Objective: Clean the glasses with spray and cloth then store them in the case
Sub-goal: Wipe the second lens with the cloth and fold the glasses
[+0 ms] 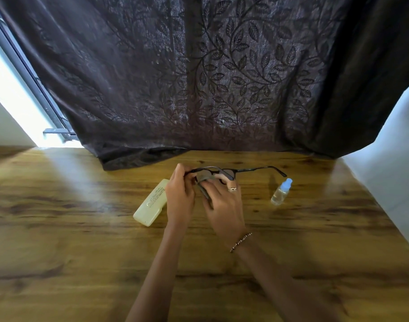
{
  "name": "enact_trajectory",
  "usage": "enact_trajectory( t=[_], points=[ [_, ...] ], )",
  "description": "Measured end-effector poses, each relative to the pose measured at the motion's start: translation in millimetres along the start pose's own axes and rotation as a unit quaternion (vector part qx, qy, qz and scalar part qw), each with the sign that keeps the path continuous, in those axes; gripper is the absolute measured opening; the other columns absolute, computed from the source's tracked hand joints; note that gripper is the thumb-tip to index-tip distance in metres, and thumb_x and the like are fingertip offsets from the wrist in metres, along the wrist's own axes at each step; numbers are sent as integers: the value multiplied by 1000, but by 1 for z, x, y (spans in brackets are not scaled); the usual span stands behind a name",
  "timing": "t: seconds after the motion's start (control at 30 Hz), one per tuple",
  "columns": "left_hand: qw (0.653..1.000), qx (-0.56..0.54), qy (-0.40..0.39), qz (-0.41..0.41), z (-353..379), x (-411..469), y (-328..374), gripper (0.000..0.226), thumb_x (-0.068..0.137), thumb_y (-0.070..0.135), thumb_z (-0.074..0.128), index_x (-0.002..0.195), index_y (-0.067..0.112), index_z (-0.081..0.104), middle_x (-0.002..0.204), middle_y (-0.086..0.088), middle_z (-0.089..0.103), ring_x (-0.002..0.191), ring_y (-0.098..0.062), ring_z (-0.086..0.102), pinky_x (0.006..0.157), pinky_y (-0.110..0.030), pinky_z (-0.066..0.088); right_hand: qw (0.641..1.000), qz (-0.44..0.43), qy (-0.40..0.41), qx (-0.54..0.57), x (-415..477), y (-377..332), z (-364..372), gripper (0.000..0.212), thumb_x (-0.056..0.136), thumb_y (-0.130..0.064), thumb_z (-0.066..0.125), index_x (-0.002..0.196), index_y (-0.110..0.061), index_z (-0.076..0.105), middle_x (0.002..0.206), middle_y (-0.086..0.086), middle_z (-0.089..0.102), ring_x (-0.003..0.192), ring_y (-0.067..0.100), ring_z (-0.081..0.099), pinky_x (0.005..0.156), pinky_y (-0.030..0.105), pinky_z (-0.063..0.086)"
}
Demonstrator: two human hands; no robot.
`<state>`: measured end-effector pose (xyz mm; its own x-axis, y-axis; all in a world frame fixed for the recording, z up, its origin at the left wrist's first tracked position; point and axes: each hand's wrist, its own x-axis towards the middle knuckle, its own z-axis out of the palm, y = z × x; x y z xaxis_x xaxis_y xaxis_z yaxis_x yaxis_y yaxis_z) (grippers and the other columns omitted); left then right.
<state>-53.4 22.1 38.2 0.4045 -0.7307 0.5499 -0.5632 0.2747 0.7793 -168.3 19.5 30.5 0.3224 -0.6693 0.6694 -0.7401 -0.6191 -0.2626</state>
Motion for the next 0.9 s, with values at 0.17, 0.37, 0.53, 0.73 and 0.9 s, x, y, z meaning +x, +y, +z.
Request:
enact_trajectory(
  t=[0.17, 0.37, 0.53, 0.73, 0.9],
  points=[
    [1000, -4, 21, -4, -4, 3, 1, 22, 89, -8, 44, 86, 12, 50, 78, 6, 58, 71, -8, 54, 61, -20, 42, 998, 11, -8, -63, 7, 1, -2, 30, 88, -31, 62, 115, -19, 65, 116, -9, 65, 118, 18, 49, 97, 44, 38],
    [1000, -10, 19, -15, -6, 3, -2, 20, 90, -7, 45, 87, 12, 51, 78, 8, 58, 70, -8, 55, 62, -25, 44, 1000, -1, 10, 22, 6, -7, 3, 32, 80, -16, 68, 112, -18, 66, 112, -8, 67, 115, 17, 48, 95, 34, 35],
    [1000, 3, 20, -8, -7, 6, -1, 22, 89, -7, 44, 87, 14, 51, 79, 6, 58, 72, -8, 55, 62, -22, 44, 996, 6, 21, -90, 12, -2, 1, 21, 87, -34, 63, 100, -19, 70, 101, -9, 70, 109, 20, 58, 99, 48, 38],
    [1000, 3, -1, 20, -6, 7, 2, 24, 85, -12, 46, 87, 11, 51, 78, 13, 56, 73, -2, 54, 63, -14, 41, 1000, -4, 16, 11, 13, -4, 2, 27, 86, -18, 59, 111, -14, 67, 110, -4, 69, 118, 20, 50, 98, 47, 40],
    [1000, -22, 2, -21, -3, 9, 0, 21, 89, -6, 51, 85, 15, 53, 76, 14, 59, 71, -1, 57, 62, -11, 42, 996, -14, 47, -78, 11, 8, -3, 14, 83, -21, 70, 96, -15, 72, 98, -6, 72, 112, 18, 56, 99, 43, 37]
  ],
)
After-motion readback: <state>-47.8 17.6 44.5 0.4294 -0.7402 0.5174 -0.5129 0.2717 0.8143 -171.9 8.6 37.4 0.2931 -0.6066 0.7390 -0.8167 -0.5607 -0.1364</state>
